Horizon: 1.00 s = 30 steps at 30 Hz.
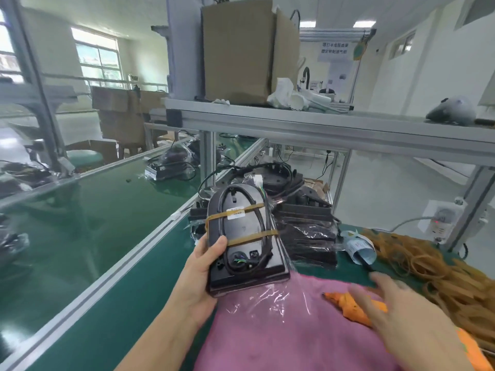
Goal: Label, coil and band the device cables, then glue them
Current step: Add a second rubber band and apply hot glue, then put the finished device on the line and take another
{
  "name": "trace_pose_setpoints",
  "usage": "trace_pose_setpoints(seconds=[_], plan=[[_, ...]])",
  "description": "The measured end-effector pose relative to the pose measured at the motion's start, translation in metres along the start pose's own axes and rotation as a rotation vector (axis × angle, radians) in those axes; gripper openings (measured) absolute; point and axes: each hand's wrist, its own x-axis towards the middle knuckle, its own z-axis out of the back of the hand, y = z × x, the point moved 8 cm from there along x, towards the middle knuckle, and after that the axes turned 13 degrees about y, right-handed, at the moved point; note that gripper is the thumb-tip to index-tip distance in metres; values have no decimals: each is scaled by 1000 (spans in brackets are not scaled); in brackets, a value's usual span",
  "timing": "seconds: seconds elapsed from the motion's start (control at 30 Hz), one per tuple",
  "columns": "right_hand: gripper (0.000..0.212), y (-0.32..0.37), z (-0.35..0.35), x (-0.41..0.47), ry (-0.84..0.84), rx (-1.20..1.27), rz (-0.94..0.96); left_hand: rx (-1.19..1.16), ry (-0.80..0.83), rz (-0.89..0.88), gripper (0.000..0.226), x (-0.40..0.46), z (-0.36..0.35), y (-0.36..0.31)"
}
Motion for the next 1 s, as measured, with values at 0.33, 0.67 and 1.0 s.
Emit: trace_pose_setpoints(seconds=[0.33, 0.67, 1.0], plan=[[62, 244, -89, 38, 474, 939, 537, 43, -465, -213, 56, -49, 97, -74], [25, 405, -174, 34, 610, 831, 683, 105, -893, -351, 41, -124, 225, -138], [43, 469, -246, 27, 768, 650, 749, 330, -1372, -261, 57, -183, 284, -150]])
